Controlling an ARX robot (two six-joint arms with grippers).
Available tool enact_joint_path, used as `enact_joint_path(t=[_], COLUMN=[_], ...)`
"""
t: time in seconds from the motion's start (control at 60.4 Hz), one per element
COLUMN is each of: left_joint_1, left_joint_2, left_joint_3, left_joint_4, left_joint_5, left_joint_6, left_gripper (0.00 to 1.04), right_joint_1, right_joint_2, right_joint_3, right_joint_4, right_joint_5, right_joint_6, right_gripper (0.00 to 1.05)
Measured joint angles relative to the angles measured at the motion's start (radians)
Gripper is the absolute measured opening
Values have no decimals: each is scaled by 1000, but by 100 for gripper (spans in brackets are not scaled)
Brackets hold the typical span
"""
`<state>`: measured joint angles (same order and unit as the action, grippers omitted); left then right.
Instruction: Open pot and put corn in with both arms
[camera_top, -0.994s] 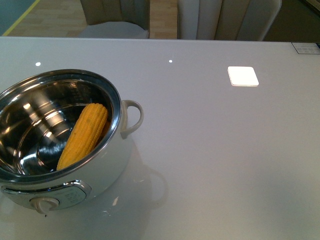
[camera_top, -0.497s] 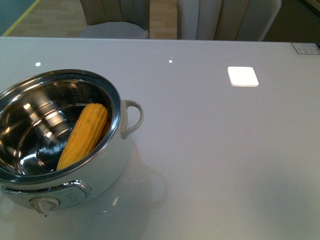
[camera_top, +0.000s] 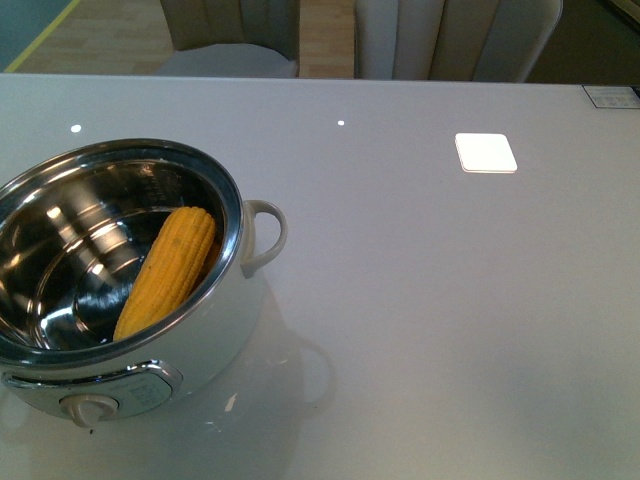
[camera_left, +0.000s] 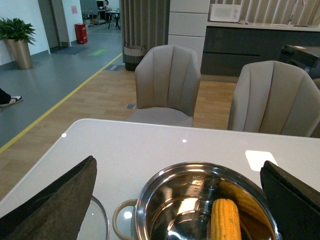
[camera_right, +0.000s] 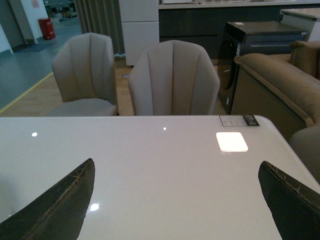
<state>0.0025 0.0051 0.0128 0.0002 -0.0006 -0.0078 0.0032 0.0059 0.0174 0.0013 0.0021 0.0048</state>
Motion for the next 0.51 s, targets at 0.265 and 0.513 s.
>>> enact_joint_path(t=[0.265, 0.513], left_joint_1=[0, 0], left_joint_2=[0, 0], left_joint_3=[0, 0], left_joint_4=[0, 0], left_joint_5=[0, 0], left_joint_6=[0, 0], left_gripper=[98, 98], right_joint_1=[0, 0], right_joint_2=[0, 0], right_joint_3=[0, 0], right_joint_4=[0, 0], right_joint_5=[0, 0], right_joint_6=[0, 0], right_gripper=[96, 96])
